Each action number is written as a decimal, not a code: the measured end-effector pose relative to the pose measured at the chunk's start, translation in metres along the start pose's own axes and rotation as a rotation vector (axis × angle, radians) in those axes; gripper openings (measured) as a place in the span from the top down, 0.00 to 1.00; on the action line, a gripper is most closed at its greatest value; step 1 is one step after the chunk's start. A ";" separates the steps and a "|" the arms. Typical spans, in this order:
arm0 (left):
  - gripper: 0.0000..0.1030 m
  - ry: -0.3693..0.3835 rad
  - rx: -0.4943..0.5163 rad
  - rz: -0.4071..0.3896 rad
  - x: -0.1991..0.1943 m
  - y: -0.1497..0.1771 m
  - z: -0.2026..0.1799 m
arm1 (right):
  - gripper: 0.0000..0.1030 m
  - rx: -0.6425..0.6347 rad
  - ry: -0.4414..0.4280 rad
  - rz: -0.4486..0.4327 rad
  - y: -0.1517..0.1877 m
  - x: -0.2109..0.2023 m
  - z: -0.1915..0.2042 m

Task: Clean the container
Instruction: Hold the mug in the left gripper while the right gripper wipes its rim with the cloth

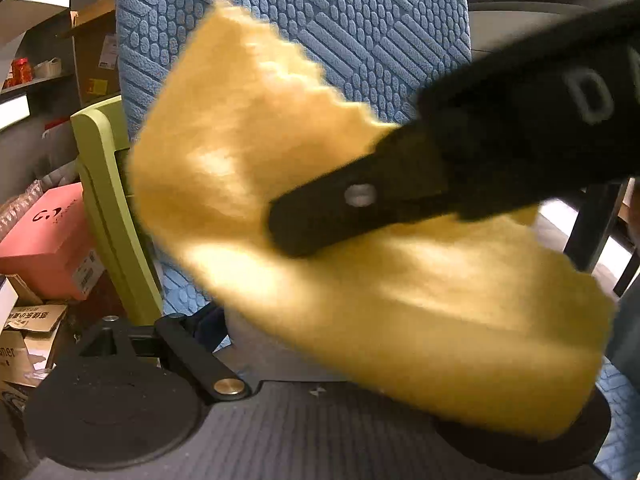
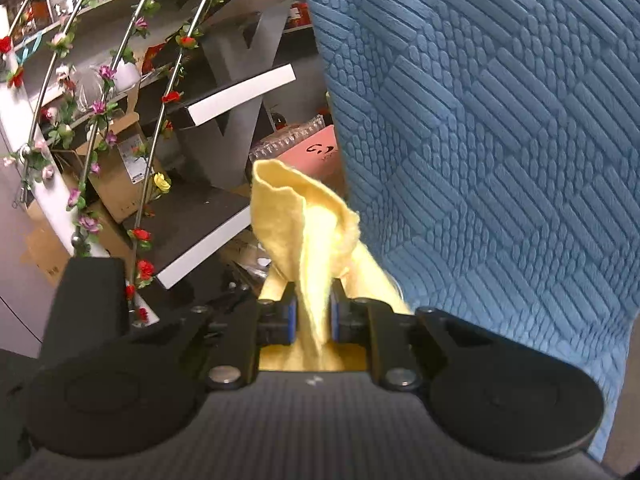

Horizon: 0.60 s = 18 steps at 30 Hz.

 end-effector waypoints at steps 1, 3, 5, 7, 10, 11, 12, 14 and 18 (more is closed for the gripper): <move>0.12 0.000 0.000 0.001 -0.001 0.000 -0.003 | 0.85 0.005 -0.005 0.000 0.000 0.000 0.000; 0.12 0.000 0.000 -0.001 -0.004 0.002 -0.008 | 0.85 0.014 -0.015 0.000 0.000 0.000 -0.001; 0.12 0.003 -0.002 -0.005 -0.007 0.003 -0.010 | 0.85 0.024 -0.024 -0.001 0.001 0.000 -0.001; 0.12 0.007 -0.008 -0.011 -0.011 0.005 -0.013 | 0.85 0.033 -0.034 -0.001 0.001 -0.001 -0.001; 0.12 0.018 -0.032 -0.019 -0.015 0.006 -0.016 | 0.85 0.047 -0.048 -0.001 0.001 -0.001 -0.002; 0.12 0.017 -0.030 -0.018 -0.016 0.008 -0.017 | 0.85 0.052 -0.053 -0.001 0.001 -0.001 -0.002; 0.12 0.016 -0.027 -0.017 -0.018 0.011 -0.018 | 0.85 0.055 -0.058 -0.001 0.002 -0.001 -0.002; 0.12 0.015 -0.016 -0.018 -0.020 0.013 -0.022 | 0.85 0.051 -0.062 0.003 0.003 -0.005 -0.003; 0.12 0.016 -0.005 -0.019 -0.027 0.018 -0.031 | 0.86 0.057 -0.036 -0.015 0.002 -0.007 -0.011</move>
Point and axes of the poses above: each gripper's, at about its wrist camera, not at the fingertips, and x roughly the way its jaws point, z to its left, y to its underside, the point moved 9 cm from there along x, roughly the way its jaws point, and after that the axes turned 4 degrees about -z, right-handed, at the moved point
